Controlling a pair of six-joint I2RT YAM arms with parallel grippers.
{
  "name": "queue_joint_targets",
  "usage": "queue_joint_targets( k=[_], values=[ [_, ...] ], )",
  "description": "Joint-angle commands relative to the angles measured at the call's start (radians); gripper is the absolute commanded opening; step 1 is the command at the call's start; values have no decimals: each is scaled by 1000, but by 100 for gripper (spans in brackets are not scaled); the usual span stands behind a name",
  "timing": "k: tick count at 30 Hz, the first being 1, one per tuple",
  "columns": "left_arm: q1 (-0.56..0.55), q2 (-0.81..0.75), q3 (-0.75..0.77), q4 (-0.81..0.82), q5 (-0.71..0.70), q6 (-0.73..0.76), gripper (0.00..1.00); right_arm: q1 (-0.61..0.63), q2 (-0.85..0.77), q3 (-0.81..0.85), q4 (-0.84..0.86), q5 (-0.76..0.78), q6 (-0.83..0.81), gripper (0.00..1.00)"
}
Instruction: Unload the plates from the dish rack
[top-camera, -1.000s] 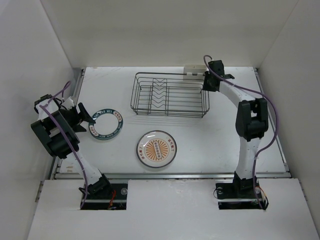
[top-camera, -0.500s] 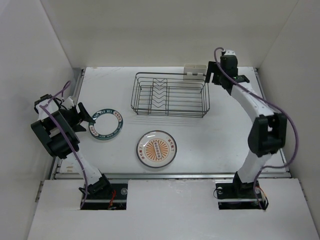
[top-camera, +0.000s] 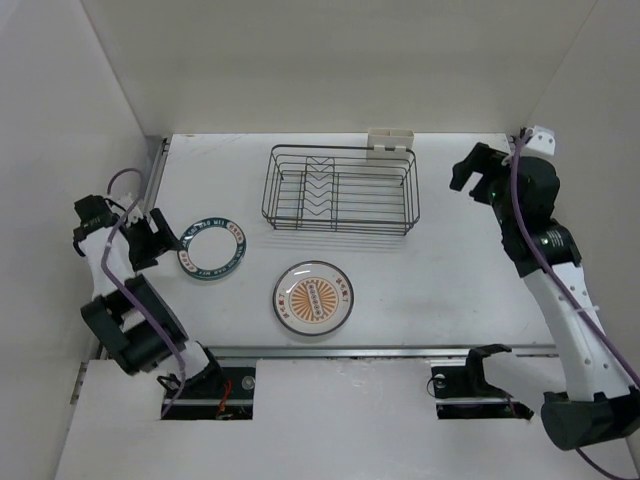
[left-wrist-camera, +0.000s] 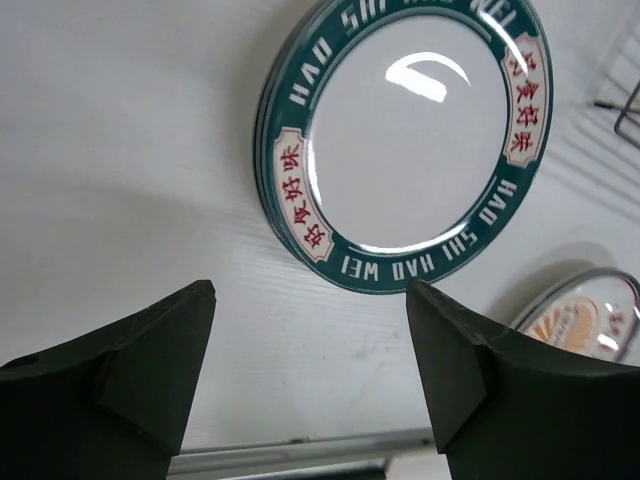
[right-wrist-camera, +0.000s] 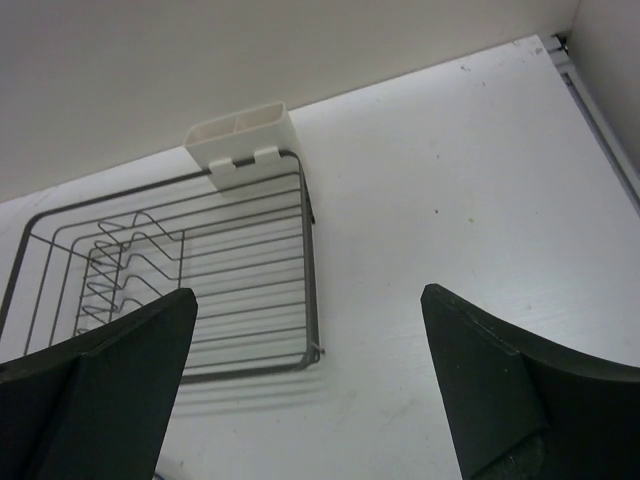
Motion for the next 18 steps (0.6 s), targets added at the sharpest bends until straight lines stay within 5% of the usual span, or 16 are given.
queue_joint_targets(
  k=[1,6,18],
  values=[
    [0,-206,-79,146,-165,-79,76,-6,-87,-44,-79,26,21,100],
    [0,-340,-133,212,-282,-140,80,-6,-187,-76,-113,-46,40,100],
    [0,-233,-153,195,-253,-131,81,-6,-426,-189,-157,-92,40,100]
  ],
)
